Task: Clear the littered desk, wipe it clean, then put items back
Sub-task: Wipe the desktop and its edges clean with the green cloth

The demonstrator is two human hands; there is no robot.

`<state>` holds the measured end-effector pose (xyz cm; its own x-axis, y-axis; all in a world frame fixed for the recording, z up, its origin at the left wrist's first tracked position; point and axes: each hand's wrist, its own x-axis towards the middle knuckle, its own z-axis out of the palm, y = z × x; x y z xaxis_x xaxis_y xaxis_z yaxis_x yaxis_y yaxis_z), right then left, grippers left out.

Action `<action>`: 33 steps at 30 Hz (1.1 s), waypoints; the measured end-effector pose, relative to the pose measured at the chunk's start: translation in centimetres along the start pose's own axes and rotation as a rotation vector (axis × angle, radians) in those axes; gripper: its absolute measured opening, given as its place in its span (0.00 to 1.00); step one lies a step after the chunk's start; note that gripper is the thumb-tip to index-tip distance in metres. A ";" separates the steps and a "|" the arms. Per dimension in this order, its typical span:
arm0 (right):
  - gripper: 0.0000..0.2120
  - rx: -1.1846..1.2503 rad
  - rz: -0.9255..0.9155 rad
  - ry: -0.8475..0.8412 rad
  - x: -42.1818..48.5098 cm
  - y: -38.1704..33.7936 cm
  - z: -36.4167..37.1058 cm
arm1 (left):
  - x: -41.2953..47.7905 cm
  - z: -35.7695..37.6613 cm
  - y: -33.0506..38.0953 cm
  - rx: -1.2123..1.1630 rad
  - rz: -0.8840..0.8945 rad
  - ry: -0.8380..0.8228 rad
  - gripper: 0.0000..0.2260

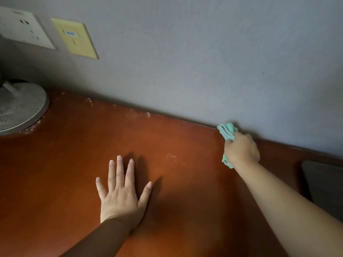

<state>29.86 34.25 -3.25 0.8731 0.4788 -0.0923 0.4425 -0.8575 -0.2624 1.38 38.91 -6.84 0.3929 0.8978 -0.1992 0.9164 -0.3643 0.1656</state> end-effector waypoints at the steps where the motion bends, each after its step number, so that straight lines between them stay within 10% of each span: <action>1: 0.16 -0.045 -0.001 -0.017 0.4 -0.6 0.3 | 0.1 0.1 -0.1 0.010 0.004 0.009 0.43; 12: 0.15 0.107 -0.639 -0.242 -3.3 -8.0 3.9 | 0.3 0.5 0.0 0.010 0.004 0.061 0.43; 16: 0.16 0.360 -0.313 -0.075 -1.3 -4.5 1.5 | 0.6 1.3 -0.6 0.033 0.014 0.058 0.38; 21: 0.17 -0.027 0.000 0.045 0.7 -4.4 1.9 | 0.8 2.0 -1.1 0.068 0.064 0.114 0.34; 33: 0.17 0.079 -0.739 -0.302 -4.0 -13.8 5.4 | 1.4 1.2 -0.4 0.090 0.053 0.146 0.35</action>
<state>19.11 45.22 -4.47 0.2617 0.9576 -0.1208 0.8587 -0.2882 -0.4237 1.67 40.02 -8.34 0.4320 0.9005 -0.0488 0.9002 -0.4273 0.0842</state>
